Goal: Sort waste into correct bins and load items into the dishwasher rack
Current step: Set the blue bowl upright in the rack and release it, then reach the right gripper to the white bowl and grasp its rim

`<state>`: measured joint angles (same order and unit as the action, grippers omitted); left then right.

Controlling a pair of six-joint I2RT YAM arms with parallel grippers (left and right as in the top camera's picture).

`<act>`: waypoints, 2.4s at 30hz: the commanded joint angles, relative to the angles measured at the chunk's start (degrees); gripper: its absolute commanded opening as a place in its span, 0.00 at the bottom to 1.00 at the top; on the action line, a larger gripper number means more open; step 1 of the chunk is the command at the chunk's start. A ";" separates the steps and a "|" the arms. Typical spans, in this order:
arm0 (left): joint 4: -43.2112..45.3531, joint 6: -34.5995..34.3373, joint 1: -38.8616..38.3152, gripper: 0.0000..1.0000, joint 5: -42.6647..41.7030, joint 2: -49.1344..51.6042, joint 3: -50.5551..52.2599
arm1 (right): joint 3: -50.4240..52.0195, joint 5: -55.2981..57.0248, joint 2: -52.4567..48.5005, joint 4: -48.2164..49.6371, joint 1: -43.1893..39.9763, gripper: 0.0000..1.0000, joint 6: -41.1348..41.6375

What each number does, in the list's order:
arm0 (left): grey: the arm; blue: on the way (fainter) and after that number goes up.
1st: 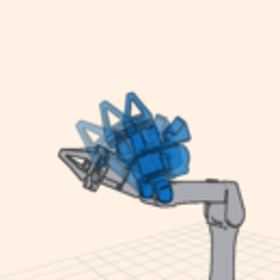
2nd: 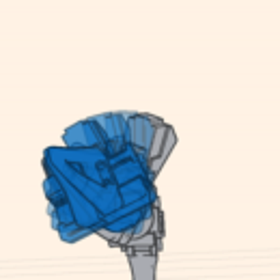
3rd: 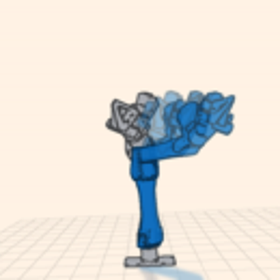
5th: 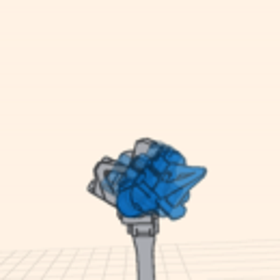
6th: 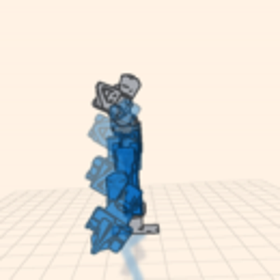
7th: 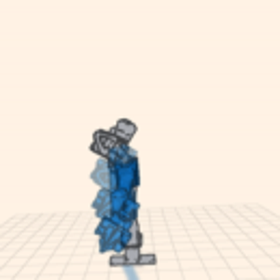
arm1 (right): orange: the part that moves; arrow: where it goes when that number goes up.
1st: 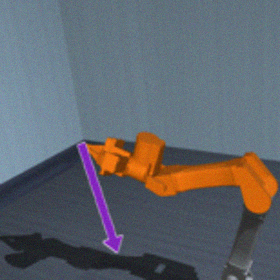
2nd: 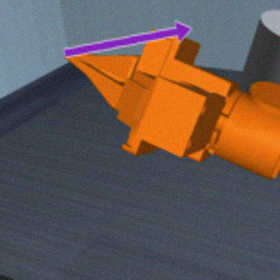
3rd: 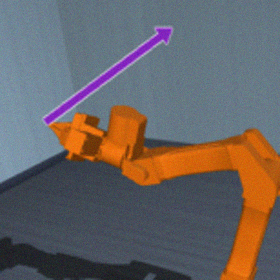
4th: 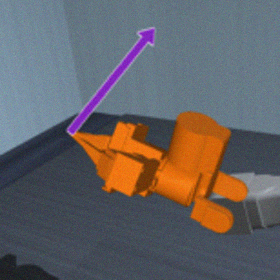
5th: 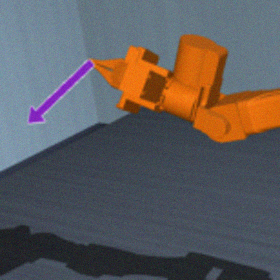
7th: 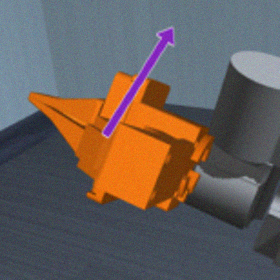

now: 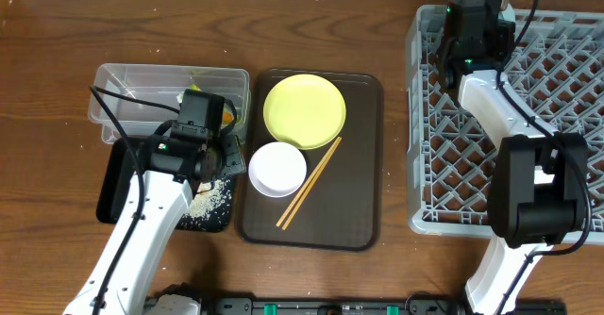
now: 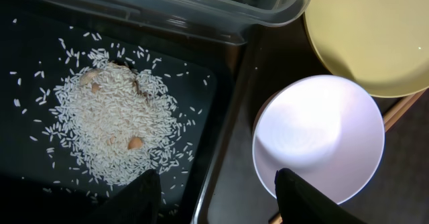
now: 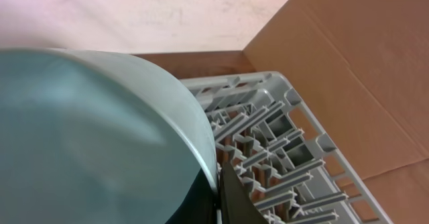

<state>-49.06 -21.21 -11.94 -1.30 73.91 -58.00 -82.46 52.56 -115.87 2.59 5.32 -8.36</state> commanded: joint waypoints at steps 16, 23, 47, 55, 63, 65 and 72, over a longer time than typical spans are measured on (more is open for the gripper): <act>-0.17 -0.48 0.13 0.58 0.48 -0.20 -0.63 | -0.20 1.64 -1.16 -6.67 5.33 0.01 1.18; -0.17 -0.50 0.13 0.58 0.48 -0.20 -0.63 | -0.20 1.64 -0.90 -16.76 7.26 0.01 8.17; -1.14 -0.50 0.15 0.59 0.96 -0.20 -0.63 | -0.20 -50.16 23.67 -46.07 13.42 0.69 20.11; -5.75 -3.52 2.10 0.59 6.95 -0.20 -0.63 | 0.66 -61.99 22.45 -49.96 21.42 0.68 20.15; -7.45 -5.53 10.45 0.59 5.35 -0.20 -0.63 | 2.34 -61.83 16.81 -49.48 30.23 0.69 23.37; -7.48 -5.53 11.47 0.59 5.35 -0.20 -0.63 | 2.34 -61.83 14.40 -48.72 32.20 0.68 24.33; -7.48 -5.51 11.93 0.59 5.35 -0.20 -0.63 | 2.34 -61.81 5.66 -46.64 36.28 0.62 27.58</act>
<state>-56.38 -25.89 -0.32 3.42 73.91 -58.00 -80.73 -9.06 -107.55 -44.71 40.40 16.56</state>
